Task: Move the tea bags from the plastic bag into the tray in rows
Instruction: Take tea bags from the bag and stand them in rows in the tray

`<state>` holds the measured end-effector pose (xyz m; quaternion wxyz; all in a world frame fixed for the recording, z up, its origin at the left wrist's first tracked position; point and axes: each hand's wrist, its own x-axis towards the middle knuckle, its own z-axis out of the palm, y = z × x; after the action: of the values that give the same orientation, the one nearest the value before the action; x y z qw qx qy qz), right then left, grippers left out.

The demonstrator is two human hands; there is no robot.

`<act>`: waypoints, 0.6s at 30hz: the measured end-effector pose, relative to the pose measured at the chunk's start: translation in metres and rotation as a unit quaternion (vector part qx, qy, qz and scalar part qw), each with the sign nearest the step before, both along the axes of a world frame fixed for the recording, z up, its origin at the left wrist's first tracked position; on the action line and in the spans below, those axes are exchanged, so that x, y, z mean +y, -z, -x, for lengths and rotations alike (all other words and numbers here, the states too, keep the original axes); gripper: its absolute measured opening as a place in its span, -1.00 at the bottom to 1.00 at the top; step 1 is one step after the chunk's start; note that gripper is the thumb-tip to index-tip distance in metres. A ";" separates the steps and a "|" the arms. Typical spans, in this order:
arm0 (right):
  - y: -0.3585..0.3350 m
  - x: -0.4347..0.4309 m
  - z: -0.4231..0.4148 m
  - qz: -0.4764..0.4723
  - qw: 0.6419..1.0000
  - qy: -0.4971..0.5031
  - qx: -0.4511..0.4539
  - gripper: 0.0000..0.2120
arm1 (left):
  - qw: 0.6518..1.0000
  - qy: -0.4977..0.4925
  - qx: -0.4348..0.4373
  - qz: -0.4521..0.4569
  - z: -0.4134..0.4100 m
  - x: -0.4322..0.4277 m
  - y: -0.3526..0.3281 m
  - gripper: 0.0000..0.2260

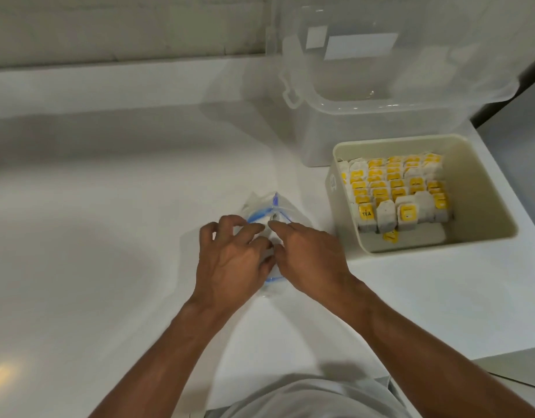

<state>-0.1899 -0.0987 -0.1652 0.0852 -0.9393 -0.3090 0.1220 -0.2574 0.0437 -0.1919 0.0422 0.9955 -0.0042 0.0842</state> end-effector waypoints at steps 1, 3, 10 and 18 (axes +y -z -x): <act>-0.001 0.002 -0.002 -0.011 1.000 0.006 0.022 -0.54 | 1.000 -0.012 -0.002 -0.018 -0.001 0.001 -0.002 -0.84; -0.001 0.006 -0.006 -0.045 0.997 0.016 0.067 -0.53 | 0.999 -0.024 0.000 -0.035 -0.002 0.004 -0.004 -0.80; 0.008 0.016 -0.016 -0.078 0.986 -0.002 0.144 -0.61 | 0.998 0.000 0.033 -0.048 -0.014 0.012 -0.003 -0.74; 0.024 0.036 -0.032 -0.249 0.901 0.158 0.317 -0.59 | 0.998 0.011 0.032 -0.047 -0.029 0.017 -0.003 -0.63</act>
<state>-0.1582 -0.0630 -0.1888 0.4282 -0.8357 -0.1337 0.3169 -0.2284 0.0606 -0.1892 -0.0033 0.9985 -0.0177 0.0516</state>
